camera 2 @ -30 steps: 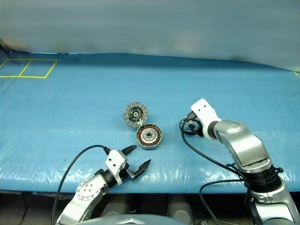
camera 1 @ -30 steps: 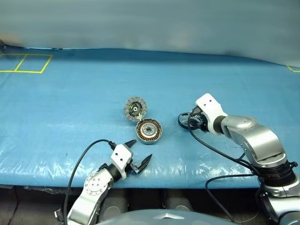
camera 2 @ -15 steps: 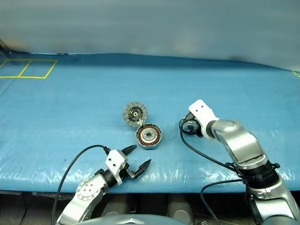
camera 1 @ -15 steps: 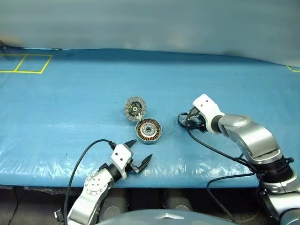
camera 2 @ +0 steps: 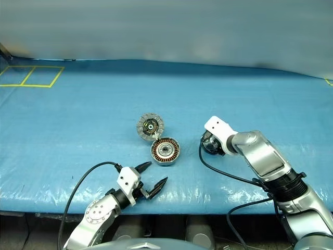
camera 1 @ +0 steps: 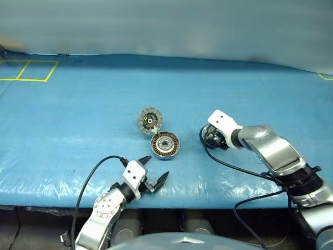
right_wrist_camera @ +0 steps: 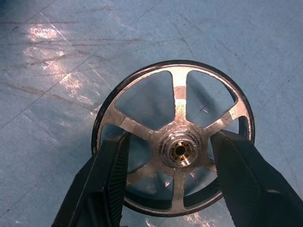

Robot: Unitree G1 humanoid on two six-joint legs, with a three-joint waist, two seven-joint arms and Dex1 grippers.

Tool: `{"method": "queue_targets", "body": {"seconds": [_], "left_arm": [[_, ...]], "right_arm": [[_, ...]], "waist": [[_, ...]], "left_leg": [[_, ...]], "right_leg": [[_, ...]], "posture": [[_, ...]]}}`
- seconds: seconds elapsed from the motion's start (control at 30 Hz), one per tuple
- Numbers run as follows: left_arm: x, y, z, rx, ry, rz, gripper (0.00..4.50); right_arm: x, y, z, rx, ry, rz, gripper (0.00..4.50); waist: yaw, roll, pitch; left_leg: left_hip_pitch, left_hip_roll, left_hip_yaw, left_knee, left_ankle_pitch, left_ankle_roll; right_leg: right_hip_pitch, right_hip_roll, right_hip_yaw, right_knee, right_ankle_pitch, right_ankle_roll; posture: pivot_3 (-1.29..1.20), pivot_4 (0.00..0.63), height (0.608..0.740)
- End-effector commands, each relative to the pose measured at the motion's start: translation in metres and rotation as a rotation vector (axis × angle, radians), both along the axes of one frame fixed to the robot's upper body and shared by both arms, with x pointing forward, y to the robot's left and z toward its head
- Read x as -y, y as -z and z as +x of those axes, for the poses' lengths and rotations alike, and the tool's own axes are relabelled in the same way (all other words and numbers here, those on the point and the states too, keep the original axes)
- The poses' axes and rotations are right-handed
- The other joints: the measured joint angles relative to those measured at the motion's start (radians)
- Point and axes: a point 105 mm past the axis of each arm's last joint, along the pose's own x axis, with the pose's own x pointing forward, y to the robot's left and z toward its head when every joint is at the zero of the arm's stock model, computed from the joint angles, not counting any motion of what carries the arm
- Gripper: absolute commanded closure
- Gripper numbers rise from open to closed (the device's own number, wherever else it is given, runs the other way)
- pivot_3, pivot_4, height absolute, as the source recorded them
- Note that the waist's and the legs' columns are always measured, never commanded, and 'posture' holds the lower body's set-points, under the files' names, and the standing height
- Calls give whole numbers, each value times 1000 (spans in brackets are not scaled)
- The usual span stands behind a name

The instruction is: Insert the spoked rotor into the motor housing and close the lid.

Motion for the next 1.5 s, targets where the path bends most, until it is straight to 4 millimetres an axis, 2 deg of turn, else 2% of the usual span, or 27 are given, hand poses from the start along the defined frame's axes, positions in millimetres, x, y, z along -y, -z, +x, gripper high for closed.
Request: {"method": "queue_targets", "body": {"seconds": [0.03, 0.07, 0.23, 0.4, 0.53, 0.7, 0.8, 0.93, 1.1, 1.27, 1.5], "left_arm": [[2, -6, 0, 22, -11, -22, 0], [2, -7, 1, 22, -13, -23, 0], [3, -13, 3, 28, -15, -29, 0], [5, -19, 4, 31, -10, -29, 0], [6, -21, 5, 30, -4, -26, 0], [6, -22, 6, 32, 2, -21, 0], [5, -22, 7, 38, -1, -13, 0], [0, -20, 9, 47, -27, 3, 0], [-6, -16, 8, 58, -52, 21, 0], [-9, -10, 5, 62, -60, 34, 0], [-10, -9, 5, 66, -63, 28, 0]], "right_arm": [[-1, -8, 3, 27, -22, -10, 1711], [-1, -7, 2, 21, -25, -8, 1711], [-1, -5, 1, 12, -29, -5, 2684], [-4, -9, -3, 20, -39, 13, 2685], [-14, -29, -1, 123, -93, 4, 2685], [-47, -62, -9, 281, -255, 18, 2685], [-62, -68, -17, 318, -337, 26, 2685], [-89, -66, -30, 360, -452, 28, 2685], [-112, -54, -42, 331, -523, 59, 2685], [-124, -48, -45, 312, -545, 79, 2685], [-126, -38, -43, 281, -531, 88, 2685]], "waist": [[1, 0, 0], [1, 0, 0], [0, -1, 0], [0, -1, 0], [0, 0, 0], [0, 0, 0], [1, 0, 0], [1, 0, 0], [0, 0, 0], [2, 0, 0], [1, 0, 0]], "left_leg": [[0, 0, 0, 0, 0, 0], [0, 0, 0, 0, 0, 0], [1, 0, 0, 1, 0, 0], [1, 0, 0, 1, 0, 0], [0, 0, 0, 1, 0, 0], [0, 0, 0, 1, 0, 0], [0, 0, 0, 1, 0, 0], [0, 0, 0, 1, 0, 0], [0, 0, -1, 1, 0, 0], [0, 0, -1, 2, 0, 0], [1, 0, -1, 2, 0, 0]], "right_leg": [[0, 0, 0, 0, 0, 0], [0, 0, 0, 0, 0, 0], [2, 0, 0, 0, 0, 0], [1, 0, 0, 0, 0, 0], [1, 0, 0, 0, 0, 0], [0, 0, 0, 1, 1, 1], [0, 0, 0, 1, 1, 1], [0, 0, 0, 1, 1, 1], [0, 0, 0, 1, 1, 1], [1, -1, 0, 1, 1, 1], [1, 0, 0, 1, 1, 0]], "posture": [[0, 150, 740], [0, 150, 740], [0, 150, 740], [0, 150, 740], [0, 150, 740], [0, 150, 740], [0, 150, 740], [0, 150, 740], [0, 150, 740], [0, 150, 740], [0, 150, 740]]}}
